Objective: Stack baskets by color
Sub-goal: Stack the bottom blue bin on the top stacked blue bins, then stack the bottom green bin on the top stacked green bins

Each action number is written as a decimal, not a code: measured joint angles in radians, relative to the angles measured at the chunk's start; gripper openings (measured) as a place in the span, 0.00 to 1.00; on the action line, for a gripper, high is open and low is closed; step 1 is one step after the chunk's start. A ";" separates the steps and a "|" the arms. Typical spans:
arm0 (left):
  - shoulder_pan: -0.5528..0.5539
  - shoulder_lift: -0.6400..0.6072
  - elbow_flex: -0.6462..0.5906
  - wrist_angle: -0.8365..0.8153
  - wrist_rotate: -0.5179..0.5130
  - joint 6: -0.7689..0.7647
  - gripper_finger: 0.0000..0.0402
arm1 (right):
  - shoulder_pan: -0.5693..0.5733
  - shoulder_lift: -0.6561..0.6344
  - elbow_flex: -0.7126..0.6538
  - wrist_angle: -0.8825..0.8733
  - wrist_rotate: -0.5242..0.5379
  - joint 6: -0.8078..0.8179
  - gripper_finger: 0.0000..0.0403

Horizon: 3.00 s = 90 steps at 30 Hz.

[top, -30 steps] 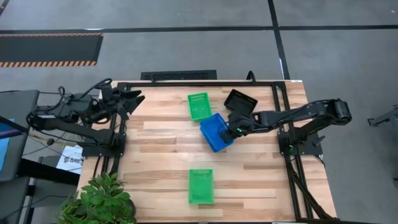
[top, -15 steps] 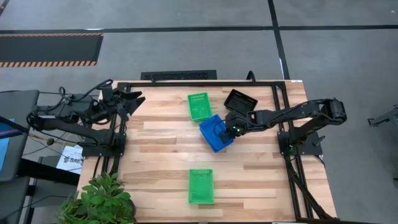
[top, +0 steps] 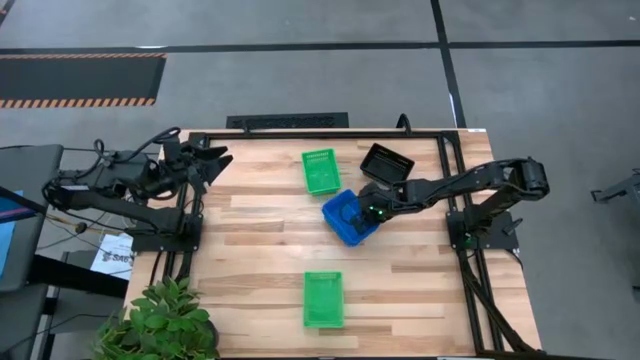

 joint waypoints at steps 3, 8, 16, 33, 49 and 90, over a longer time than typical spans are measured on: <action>0.000 0.000 0.000 -0.001 0.000 0.006 0.67 | 0.000 -0.046 0.005 -0.019 0.002 0.000 0.35; 0.000 0.000 0.000 -0.002 0.000 0.013 0.67 | 0.002 -0.151 0.046 -0.082 0.070 0.017 0.48; 0.000 0.000 0.000 -0.002 0.000 0.022 0.67 | 0.080 -0.281 0.072 -0.176 0.130 0.130 0.51; 0.000 0.000 0.001 0.002 0.028 0.053 0.67 | 0.597 -0.043 0.077 0.028 0.201 0.918 0.49; 0.003 0.000 0.001 0.000 0.021 0.121 0.67 | 0.565 0.334 0.452 -0.098 0.185 0.805 0.49; 0.003 -0.147 0.001 -0.036 -0.054 0.149 0.67 | 0.051 0.144 0.657 -0.290 0.114 0.034 0.02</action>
